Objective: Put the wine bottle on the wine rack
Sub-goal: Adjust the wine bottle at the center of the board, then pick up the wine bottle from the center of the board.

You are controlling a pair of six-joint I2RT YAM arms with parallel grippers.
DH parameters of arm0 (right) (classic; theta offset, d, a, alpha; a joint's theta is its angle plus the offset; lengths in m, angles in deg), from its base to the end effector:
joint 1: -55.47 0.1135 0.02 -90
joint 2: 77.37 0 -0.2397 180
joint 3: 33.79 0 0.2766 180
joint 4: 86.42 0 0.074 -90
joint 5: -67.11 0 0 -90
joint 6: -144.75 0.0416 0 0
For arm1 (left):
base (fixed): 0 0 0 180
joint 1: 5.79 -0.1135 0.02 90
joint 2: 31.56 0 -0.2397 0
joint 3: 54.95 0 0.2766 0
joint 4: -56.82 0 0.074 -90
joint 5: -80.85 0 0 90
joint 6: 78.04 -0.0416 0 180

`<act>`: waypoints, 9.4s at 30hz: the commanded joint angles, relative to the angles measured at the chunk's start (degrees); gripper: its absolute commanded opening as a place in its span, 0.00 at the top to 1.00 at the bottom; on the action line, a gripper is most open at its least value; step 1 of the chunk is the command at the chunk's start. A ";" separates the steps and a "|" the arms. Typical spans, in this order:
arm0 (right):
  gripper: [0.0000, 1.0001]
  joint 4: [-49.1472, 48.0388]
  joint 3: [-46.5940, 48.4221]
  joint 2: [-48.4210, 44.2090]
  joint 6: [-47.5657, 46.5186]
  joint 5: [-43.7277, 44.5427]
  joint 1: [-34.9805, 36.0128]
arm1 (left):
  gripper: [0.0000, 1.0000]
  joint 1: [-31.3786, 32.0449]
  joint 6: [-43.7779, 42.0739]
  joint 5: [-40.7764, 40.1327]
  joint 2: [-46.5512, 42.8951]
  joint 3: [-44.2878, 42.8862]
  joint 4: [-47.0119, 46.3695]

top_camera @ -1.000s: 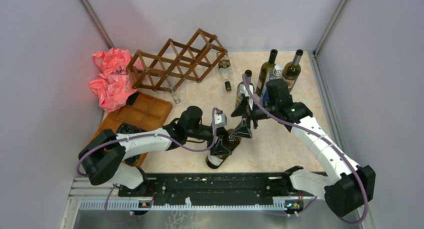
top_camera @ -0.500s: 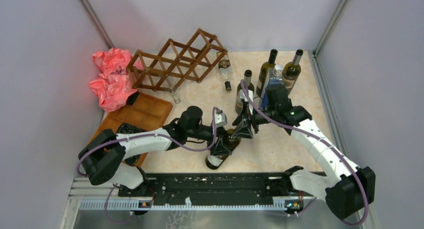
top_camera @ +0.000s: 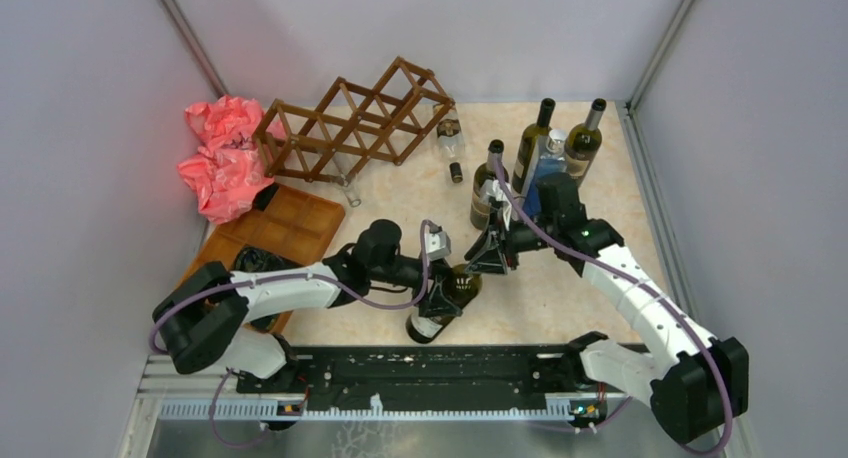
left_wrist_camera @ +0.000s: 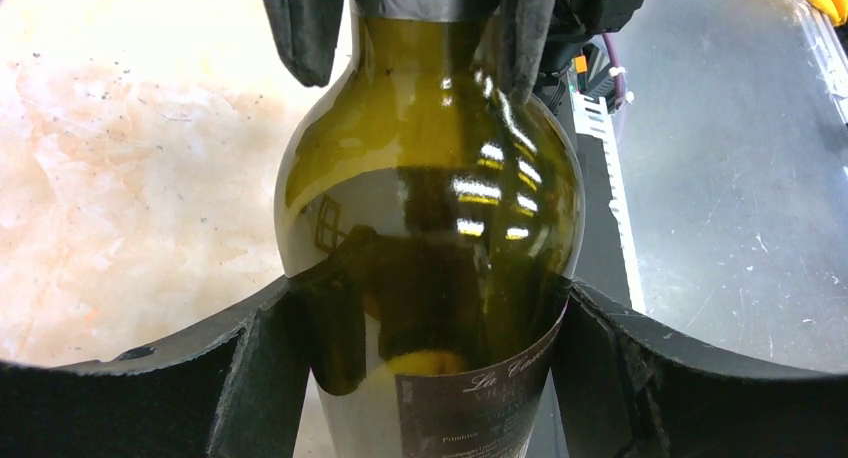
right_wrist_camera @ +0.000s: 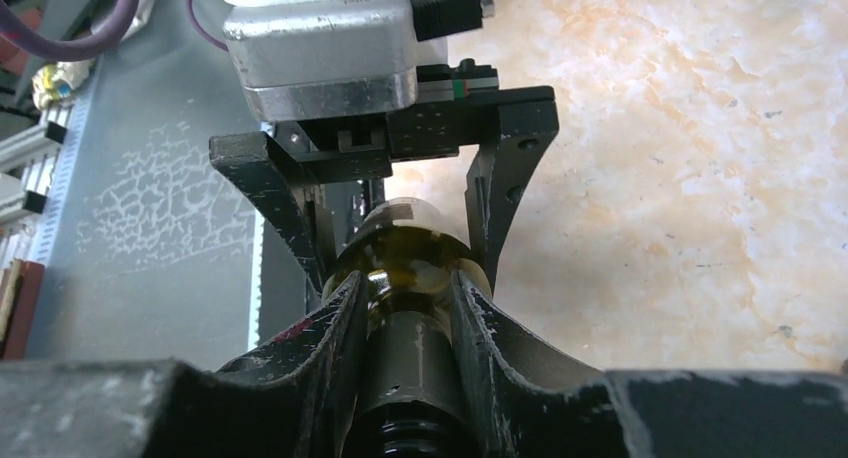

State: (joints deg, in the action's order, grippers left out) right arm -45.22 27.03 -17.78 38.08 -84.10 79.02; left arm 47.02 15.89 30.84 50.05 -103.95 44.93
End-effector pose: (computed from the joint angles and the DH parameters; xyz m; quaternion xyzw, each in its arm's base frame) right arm 0.2121 0.1322 0.2658 -0.4703 0.6584 0.4824 0.3356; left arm 0.1703 -0.2687 0.1641 0.4968 0.6235 -0.5013 0.3363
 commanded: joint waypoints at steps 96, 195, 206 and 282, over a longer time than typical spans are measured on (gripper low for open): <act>1.00 -38.31 -17.16 -9.23 35.93 -6.68 -18.21 | 0.67 5.10 -19.69 -20.85 -1.44 13.56 -13.58; 0.55 -5.77 -20.08 12.41 -48.78 28.77 3.68 | 1.00 3.87 -29.76 -22.81 -9.88 14.32 -0.20; 0.80 -3.78 -19.89 12.82 -49.59 29.05 3.68 | 1.00 3.87 -29.50 -23.20 -9.88 14.41 -0.44; 1.00 -10.89 -6.54 5.70 -7.07 20.50 11.41 | 0.01 3.82 3.46 -48.26 -48.89 -2.60 32.09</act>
State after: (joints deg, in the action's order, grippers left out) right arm -46.82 14.62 -11.92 26.50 -59.84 89.05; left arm 51.00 17.66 -15.89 2.11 -104.91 75.85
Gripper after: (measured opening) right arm 0.328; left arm 0.987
